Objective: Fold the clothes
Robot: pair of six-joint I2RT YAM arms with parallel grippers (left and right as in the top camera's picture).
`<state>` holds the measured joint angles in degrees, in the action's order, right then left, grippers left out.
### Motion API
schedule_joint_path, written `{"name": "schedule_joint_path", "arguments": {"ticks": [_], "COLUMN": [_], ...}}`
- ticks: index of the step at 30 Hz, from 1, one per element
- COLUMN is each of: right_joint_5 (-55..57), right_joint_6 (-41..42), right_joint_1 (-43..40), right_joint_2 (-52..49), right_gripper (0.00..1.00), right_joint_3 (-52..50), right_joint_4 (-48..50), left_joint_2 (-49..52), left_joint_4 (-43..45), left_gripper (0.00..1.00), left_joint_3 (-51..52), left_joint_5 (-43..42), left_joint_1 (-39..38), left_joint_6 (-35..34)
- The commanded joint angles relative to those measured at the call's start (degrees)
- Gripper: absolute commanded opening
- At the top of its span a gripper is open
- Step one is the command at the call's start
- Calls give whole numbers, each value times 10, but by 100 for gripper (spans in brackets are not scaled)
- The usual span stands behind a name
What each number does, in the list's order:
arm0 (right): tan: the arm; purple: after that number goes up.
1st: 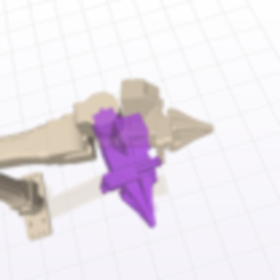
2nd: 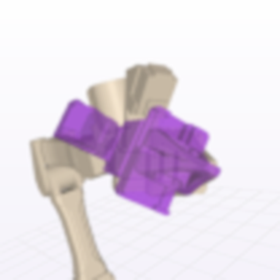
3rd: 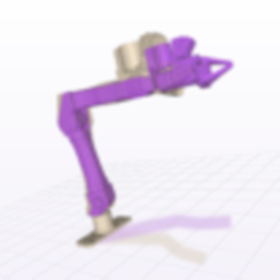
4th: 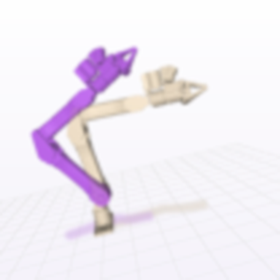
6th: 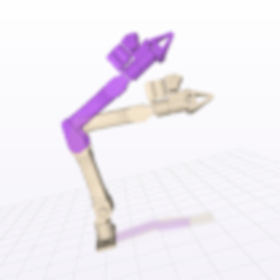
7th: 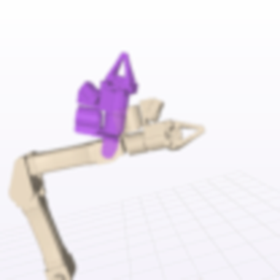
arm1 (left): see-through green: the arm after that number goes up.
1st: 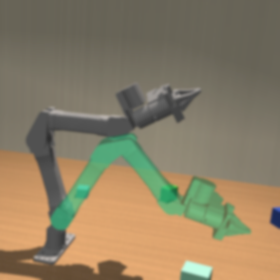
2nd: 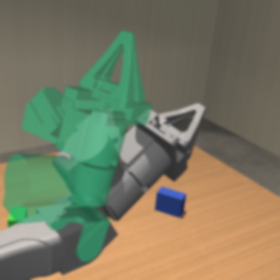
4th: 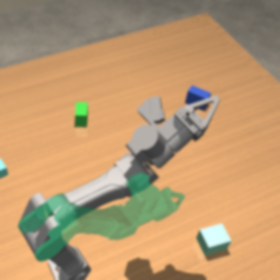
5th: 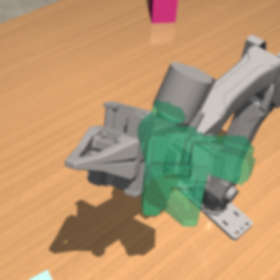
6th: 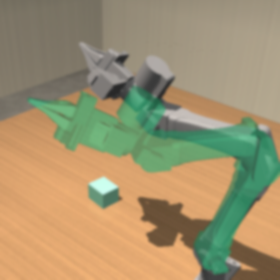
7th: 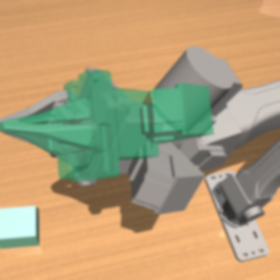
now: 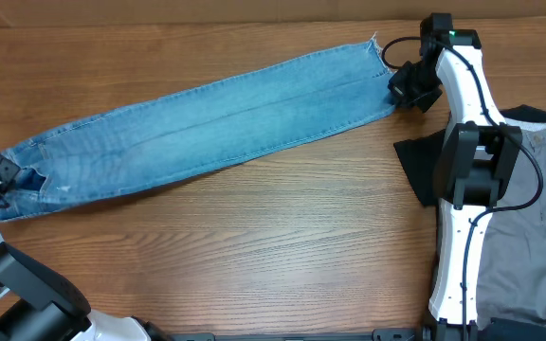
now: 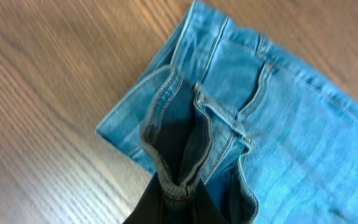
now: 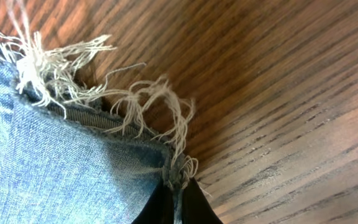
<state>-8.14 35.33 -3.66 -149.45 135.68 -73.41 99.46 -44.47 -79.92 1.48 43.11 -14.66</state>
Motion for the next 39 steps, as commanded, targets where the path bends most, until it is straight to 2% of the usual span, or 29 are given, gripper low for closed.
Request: {"name": "schedule_joint_path", "arguments": {"ticks": [1,8,13,16,20,26,33,35,39], "right_joint_5": [13,70,71,71,71,72,70,70,70], "right_joint_6": [-4,-9,-10,-10,-10,-10,-7,17,48], "right_joint_1": [-14,-42,-70,-89,-99,-98,-73,-62,-57], "right_joint_2": [38,161,258,321,363,358,305,276,240], "right_gripper": [4,4,4,4,4,4,4,4,4], "right_joint_3": [2,2,2,2,2,1,1,1,1], "right_joint_4": [-20,-71,-104,-131,-126,-88,-1,29,65], "left_joint_2": [-4,-60,-132,-187,-223,-225,-183,-161,-126], "left_joint_4": [-28,-113,-168,-214,-222,-233,-247,-242,-210], "left_gripper": [4,4,4,4,4,4,4,4,4], "left_joint_3": [-12,-12,-12,-12,-12,-12,-1,20,59], "left_joint_5": [-10,-26,-56,-30,9,19,45,76,82], "left_joint_1": [9,85,150,172,172,170,143,134,129], "left_joint_6": [-1,-21,-32,-32,-34,-35,-37,-40,-42]}}
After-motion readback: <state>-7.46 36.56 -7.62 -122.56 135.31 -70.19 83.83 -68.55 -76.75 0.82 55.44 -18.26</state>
